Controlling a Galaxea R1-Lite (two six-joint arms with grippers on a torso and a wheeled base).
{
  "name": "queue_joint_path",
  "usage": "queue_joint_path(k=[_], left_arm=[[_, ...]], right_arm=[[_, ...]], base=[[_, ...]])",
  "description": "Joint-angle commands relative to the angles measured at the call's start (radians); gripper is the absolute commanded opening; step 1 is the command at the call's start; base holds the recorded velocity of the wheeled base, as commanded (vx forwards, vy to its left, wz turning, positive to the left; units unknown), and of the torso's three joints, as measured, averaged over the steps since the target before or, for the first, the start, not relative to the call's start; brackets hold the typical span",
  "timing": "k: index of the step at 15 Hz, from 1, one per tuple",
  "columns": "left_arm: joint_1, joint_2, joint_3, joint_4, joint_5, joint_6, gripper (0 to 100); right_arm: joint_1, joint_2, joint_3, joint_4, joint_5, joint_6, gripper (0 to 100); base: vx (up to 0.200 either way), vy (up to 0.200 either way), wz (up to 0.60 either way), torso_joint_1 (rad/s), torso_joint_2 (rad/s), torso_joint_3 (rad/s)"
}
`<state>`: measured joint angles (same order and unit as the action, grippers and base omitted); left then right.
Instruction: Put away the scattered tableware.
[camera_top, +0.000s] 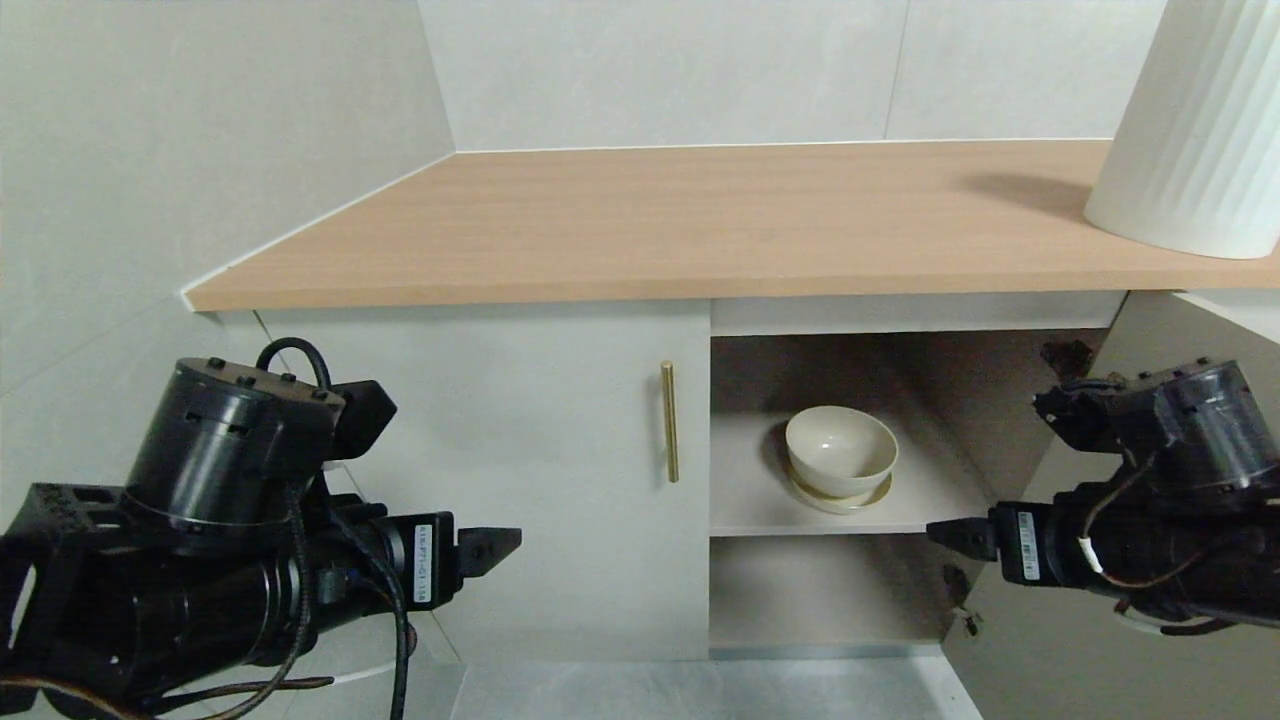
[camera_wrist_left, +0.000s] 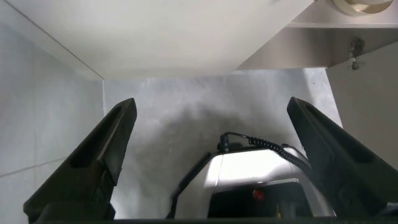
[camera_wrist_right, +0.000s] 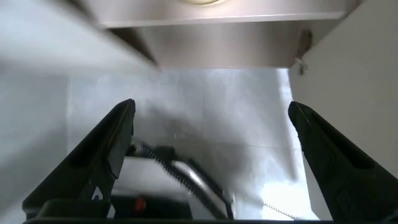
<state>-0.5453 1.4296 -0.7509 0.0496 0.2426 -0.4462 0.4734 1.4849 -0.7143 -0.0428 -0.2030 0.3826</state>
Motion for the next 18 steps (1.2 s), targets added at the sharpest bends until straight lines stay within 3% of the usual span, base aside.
queue_joint_path(k=[1, 2, 18], left_arm=[[0.001, -0.018, -0.001, 0.000, 0.000, 0.009, 100], [0.001, -0.015, -0.007, 0.000, 0.001, 0.024, 100], [-0.012, 0.009, 0.002, 0.000, 0.003, 0.026, 100]], right_arm=[[0.034, -0.083, 0.027, 0.004, -0.006, -0.001, 100], [0.034, -0.084, 0.030, 0.004, -0.007, 0.001, 100], [0.036, -0.071, 0.033, 0.029, -0.007, -0.004, 100]], base=[[0.000, 0.000, 0.00, 0.000, 0.00, 0.000], [0.000, 0.000, 0.00, 0.000, 0.00, 0.000], [-0.188, 0.000, 0.00, 0.003, 0.00, 0.002]])
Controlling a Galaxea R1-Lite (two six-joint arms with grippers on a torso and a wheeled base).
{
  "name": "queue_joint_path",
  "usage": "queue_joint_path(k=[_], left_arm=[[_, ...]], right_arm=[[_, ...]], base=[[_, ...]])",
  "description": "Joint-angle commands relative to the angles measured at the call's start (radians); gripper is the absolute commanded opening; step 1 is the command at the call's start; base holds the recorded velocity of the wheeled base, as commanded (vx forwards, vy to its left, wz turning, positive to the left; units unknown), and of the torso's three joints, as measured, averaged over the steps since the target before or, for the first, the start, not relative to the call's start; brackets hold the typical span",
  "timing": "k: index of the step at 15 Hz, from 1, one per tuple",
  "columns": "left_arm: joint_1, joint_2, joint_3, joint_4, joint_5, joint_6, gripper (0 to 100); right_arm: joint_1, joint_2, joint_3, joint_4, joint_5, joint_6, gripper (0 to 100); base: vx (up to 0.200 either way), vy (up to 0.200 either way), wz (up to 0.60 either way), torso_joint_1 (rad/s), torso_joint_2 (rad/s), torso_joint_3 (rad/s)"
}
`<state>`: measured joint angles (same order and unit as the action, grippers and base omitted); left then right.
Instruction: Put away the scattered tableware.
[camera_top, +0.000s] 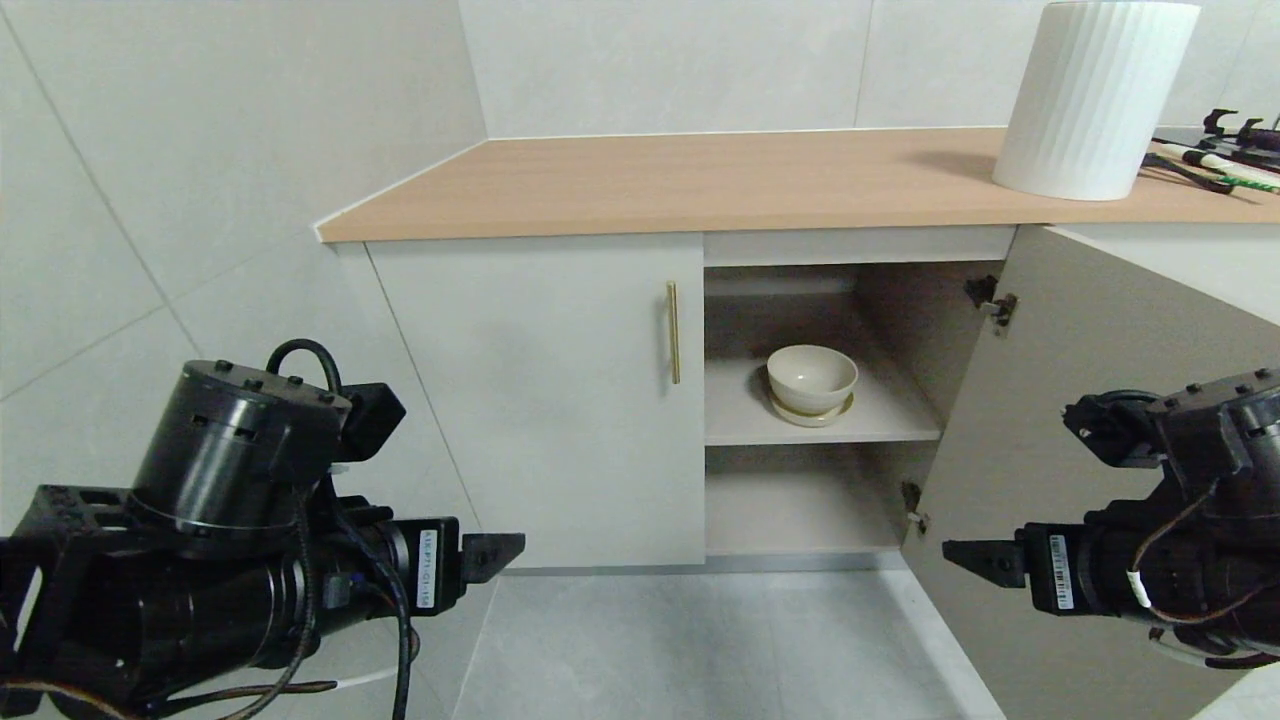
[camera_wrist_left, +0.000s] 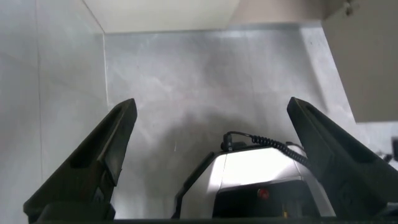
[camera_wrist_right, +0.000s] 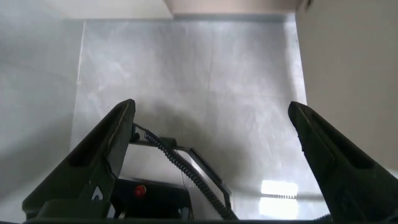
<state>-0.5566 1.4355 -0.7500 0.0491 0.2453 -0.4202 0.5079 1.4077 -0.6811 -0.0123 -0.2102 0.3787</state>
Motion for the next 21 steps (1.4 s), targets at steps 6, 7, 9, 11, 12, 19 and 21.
queue_joint_path(k=[6, 7, 9, 11, 12, 19, 21], left_arm=[[-0.002, -0.001, 0.001, 0.000, 0.000, 0.000, 100], [-0.002, 0.002, 0.001, 0.000, 0.000, 0.000, 100], [0.000, 0.000, 0.001, 0.000, 0.000, 0.000, 100], [-0.002, -0.001, 0.001, 0.000, 0.000, 0.000, 100], [-0.002, 0.000, 0.001, 0.000, 0.000, 0.001, 100], [-0.017, 0.003, 0.008, -0.002, 0.025, 0.001, 100], [-0.017, 0.003, 0.008, -0.002, 0.025, 0.001, 100]], right_arm=[[0.001, 0.007, 0.006, -0.001, 0.002, 0.000, 100], [0.001, 0.007, 0.006, -0.001, 0.002, 0.000, 100], [0.014, 0.005, 0.006, 0.000, 0.000, 0.000, 100], [0.017, 0.005, 0.008, 0.002, 0.000, 0.000, 100], [0.017, 0.005, 0.008, 0.002, 0.000, 0.000, 100], [0.043, -0.032, 0.002, 0.129, 0.008, -0.050, 100], [0.067, -0.070, -0.003, 0.236, 0.009, -0.098, 100]], base=[[0.000, 0.000, 0.00, 0.000, 0.00, 0.000], [0.000, 0.000, 0.00, 0.000, 0.00, 0.000], [0.000, 0.000, 0.00, 0.000, 0.00, 0.000], [0.000, 0.000, 0.00, 0.000, 0.00, 0.000], [0.000, 0.000, 0.00, 0.000, 0.00, 0.000], [0.000, -0.143, 0.00, 0.004, 0.00, 0.000], [0.000, -0.200, 0.00, 0.000, 0.00, 0.009]])
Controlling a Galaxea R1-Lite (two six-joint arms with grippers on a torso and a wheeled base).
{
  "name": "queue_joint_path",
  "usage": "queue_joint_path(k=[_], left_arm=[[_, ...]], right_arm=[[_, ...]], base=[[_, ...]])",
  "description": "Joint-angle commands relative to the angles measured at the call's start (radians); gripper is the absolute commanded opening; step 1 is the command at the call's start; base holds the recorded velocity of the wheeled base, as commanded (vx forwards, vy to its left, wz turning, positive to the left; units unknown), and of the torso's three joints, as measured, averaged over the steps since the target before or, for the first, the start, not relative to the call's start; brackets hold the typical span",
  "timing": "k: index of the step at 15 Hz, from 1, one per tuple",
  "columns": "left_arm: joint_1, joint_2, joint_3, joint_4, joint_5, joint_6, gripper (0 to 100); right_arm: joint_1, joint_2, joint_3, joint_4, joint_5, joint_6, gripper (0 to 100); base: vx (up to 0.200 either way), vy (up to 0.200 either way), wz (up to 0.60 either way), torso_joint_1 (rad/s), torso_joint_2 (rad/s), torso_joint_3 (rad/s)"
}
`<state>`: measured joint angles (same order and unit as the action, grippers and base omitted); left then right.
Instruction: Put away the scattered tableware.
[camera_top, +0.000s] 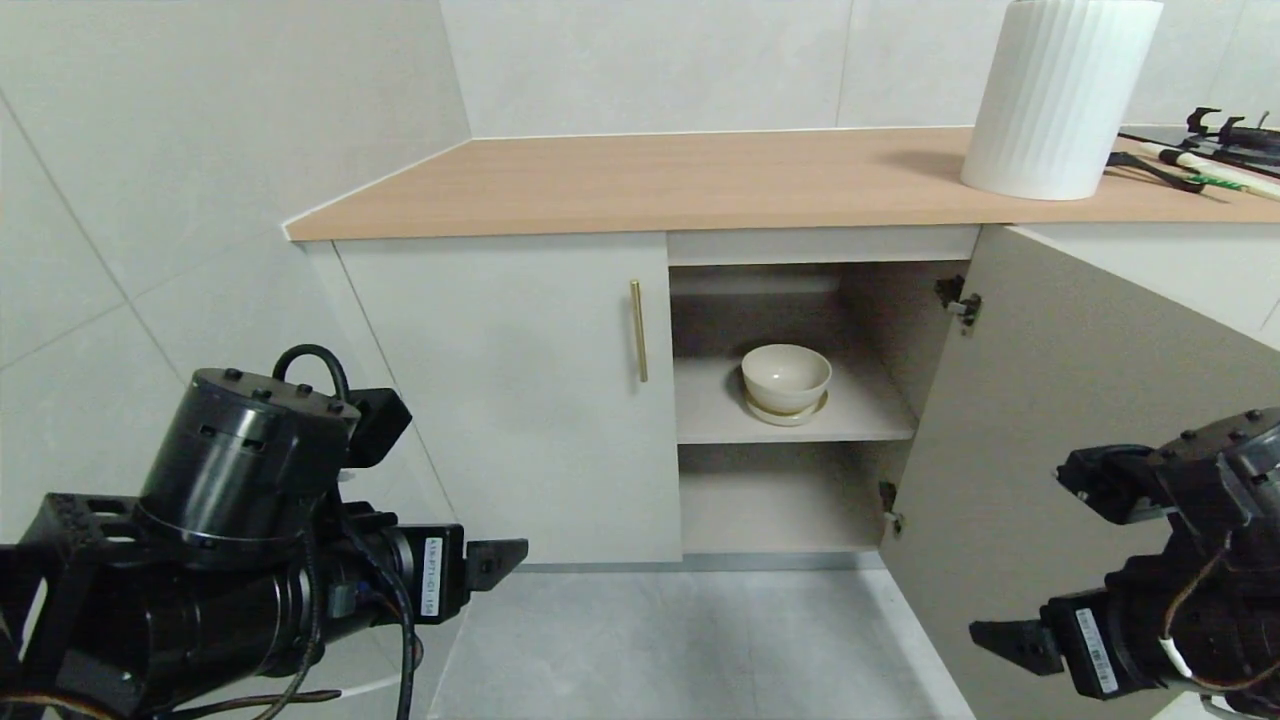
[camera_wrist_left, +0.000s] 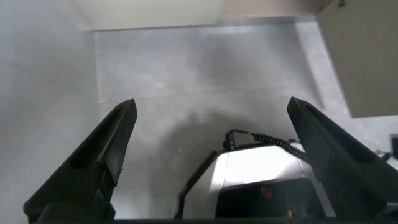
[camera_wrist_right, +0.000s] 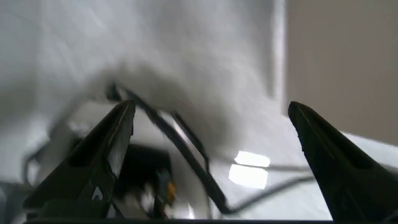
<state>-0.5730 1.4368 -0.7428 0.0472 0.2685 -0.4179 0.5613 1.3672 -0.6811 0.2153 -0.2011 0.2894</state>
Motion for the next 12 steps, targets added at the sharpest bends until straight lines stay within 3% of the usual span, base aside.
queue_joint_path(k=[1, 8, 12], left_arm=[[-0.001, 0.002, 0.000, 0.000, 0.001, -0.001, 100], [-0.001, 0.004, 0.000, 0.000, 0.001, 0.001, 100], [-0.001, 0.002, 0.000, 0.000, 0.001, -0.001, 100]], right_arm=[[0.026, -0.054, -0.005, 0.067, 0.000, -0.044, 100], [0.035, -0.143, -0.068, 0.377, -0.009, -0.133, 100], [0.026, -0.183, -0.103, 0.444, -0.051, -0.131, 100]], base=[[0.000, -0.200, 0.00, -0.002, 0.00, 0.002], [0.000, -0.200, 0.00, 0.002, 0.00, 0.004], [0.000, 0.000, 0.00, 0.000, 0.00, 0.000]])
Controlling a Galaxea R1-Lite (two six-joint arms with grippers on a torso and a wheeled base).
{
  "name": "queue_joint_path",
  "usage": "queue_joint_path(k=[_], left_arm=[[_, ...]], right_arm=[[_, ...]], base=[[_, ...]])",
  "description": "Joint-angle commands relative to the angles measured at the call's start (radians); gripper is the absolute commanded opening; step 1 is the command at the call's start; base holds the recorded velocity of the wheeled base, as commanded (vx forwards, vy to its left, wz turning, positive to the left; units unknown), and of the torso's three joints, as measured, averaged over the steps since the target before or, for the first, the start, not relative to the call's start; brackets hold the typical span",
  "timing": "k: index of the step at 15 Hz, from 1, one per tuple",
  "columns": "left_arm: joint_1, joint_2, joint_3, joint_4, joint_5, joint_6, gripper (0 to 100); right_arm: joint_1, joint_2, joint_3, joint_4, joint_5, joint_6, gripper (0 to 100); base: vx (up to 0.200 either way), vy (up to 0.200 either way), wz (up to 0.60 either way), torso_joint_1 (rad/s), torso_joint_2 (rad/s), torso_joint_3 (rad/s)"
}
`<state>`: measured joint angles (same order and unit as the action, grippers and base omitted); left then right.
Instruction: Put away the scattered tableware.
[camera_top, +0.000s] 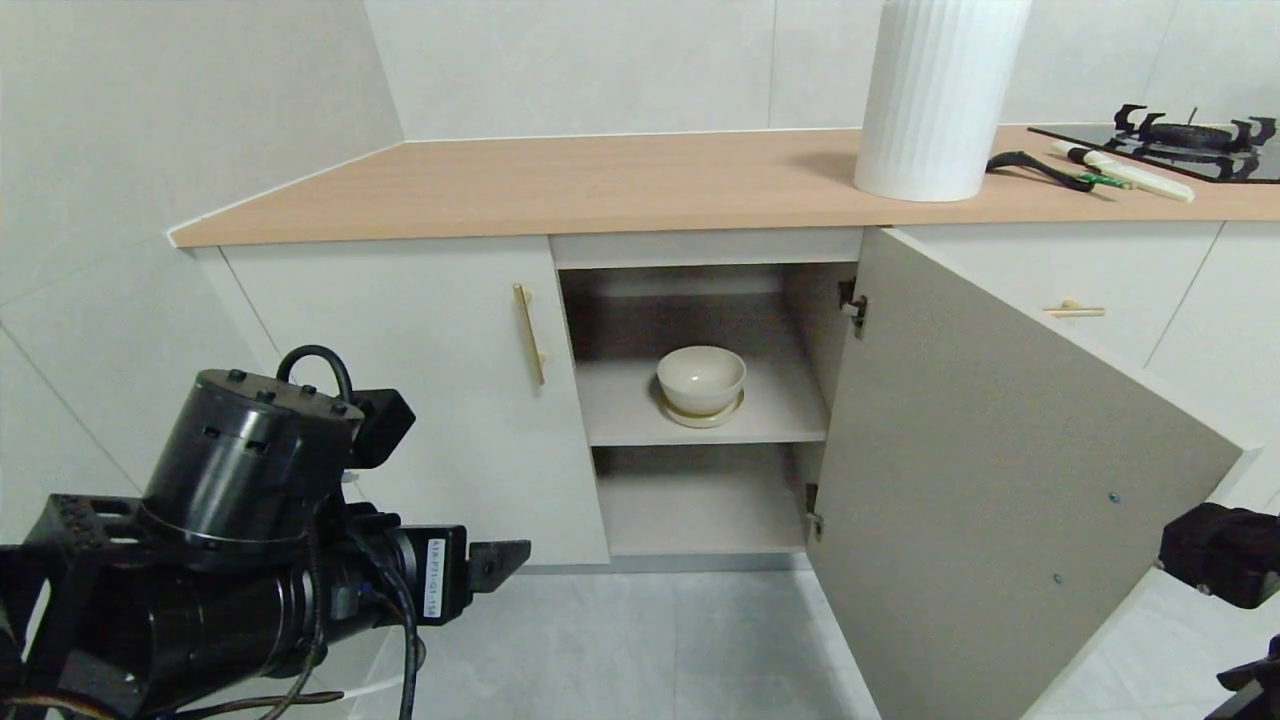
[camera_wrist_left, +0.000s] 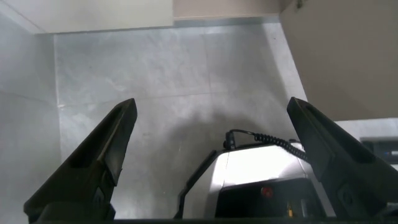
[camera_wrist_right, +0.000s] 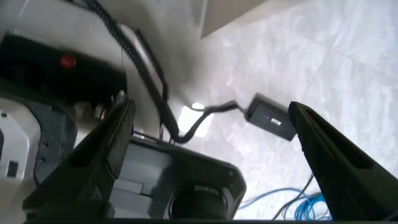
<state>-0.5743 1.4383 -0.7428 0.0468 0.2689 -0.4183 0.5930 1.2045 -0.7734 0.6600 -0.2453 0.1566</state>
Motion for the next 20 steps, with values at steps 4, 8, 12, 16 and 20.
queue_joint_path(k=[4, 8, 12, 16, 20], left_arm=[[0.001, 0.002, 0.000, 0.001, 0.001, 0.000, 100], [0.001, 0.002, 0.002, 0.001, 0.001, 0.000, 100], [0.001, 0.005, 0.002, 0.001, 0.000, 0.000, 100], [0.001, 0.005, 0.002, 0.001, 0.001, 0.000, 100], [0.001, 0.004, 0.002, 0.001, 0.001, 0.000, 100]], right_arm=[[-0.151, -0.029, -0.035, -0.005, -0.088, -0.017, 100], [-0.314, -0.031, -0.047, -0.016, -0.088, -0.106, 100], [-0.470, -0.020, -0.046, -0.086, -0.086, -0.183, 100], [-0.573, 0.021, -0.041, -0.212, -0.081, -0.203, 100], [-0.593, 0.109, -0.037, -0.359, -0.080, -0.138, 100]], base=[[0.000, 0.000, 0.00, 0.000, 0.00, 0.000], [0.000, 0.000, 0.00, 0.000, 0.00, 0.000], [0.000, 0.000, 0.00, 0.000, 0.00, 0.000], [0.000, 0.000, 0.00, 0.000, 0.00, 0.000], [0.000, 0.000, 0.00, 0.000, 0.00, 0.000]])
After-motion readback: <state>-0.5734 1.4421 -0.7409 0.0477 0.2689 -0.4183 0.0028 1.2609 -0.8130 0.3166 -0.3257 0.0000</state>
